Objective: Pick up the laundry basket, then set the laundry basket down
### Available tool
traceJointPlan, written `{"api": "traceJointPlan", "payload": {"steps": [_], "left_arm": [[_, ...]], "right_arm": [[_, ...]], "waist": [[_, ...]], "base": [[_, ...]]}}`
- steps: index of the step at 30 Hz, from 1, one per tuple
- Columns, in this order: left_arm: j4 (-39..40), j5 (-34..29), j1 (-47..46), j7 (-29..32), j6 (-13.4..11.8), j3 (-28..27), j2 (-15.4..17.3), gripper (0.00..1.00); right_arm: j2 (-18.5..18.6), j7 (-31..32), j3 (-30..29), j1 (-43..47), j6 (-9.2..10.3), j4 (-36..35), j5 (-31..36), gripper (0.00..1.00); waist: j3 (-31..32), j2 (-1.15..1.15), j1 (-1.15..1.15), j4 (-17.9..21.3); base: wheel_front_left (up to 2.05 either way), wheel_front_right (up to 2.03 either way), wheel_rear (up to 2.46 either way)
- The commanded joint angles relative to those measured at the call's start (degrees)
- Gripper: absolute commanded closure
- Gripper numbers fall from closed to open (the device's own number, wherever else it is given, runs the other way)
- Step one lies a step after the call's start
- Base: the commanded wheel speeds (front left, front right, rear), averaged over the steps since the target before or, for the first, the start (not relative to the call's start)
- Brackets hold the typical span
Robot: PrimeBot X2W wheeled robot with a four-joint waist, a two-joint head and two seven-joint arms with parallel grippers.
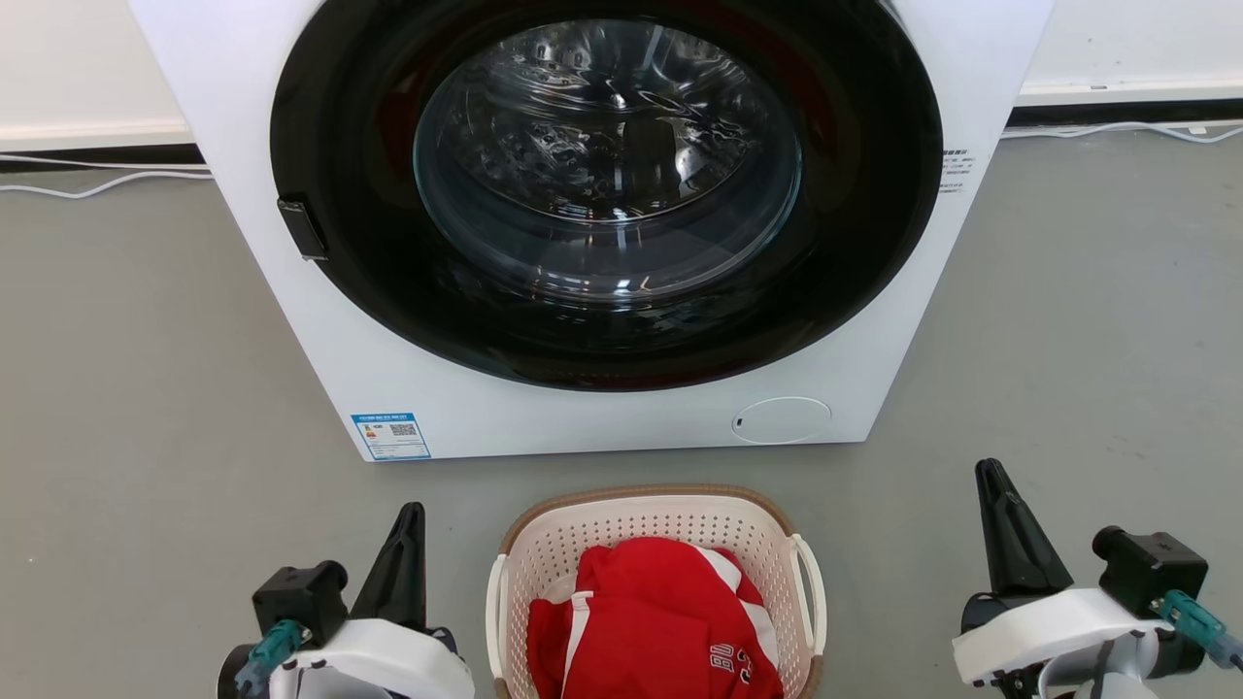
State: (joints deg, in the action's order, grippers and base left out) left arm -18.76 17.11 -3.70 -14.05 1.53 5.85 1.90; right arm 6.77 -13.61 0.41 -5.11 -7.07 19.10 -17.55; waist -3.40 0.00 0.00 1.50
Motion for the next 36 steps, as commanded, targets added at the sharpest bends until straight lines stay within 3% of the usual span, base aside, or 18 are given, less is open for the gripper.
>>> {"api": "traceJointPlan", "payload": {"steps": [1, 7, 36], "left_arm": [[1.6, 1.6, -1.7, 0.4, 0.3, -0.5, 0.1, 1.0], [1.8, 5.3, -1.7, 1.4, 0.5, -1.0, 0.2, 1.0], [2.5, 22.5, -1.9, 6.1, 1.9, -3.8, 0.4, 1.0]], "right_arm": [[0.6, 0.5, -0.3, -1.8, -0.02, -1.6, -1.8, 1.0], [0.3, 1.4, -0.6, -1.7, -0.04, -1.8, -5.4, 1.0], [-0.7, 6.0, -2.2, -1.6, -0.13, -2.6, -22.5, 1.0]], "waist": [[0.1, 0.0, 0.1, 0.0], [0.2, 0.0, 0.01, -0.1], [0.9, 0.0, 0.0, -0.4]], "base": [[0.0, 0.0, 0.0], [0.0, 0.0, 0.0], [0.0, 0.0, 0.0]]}}
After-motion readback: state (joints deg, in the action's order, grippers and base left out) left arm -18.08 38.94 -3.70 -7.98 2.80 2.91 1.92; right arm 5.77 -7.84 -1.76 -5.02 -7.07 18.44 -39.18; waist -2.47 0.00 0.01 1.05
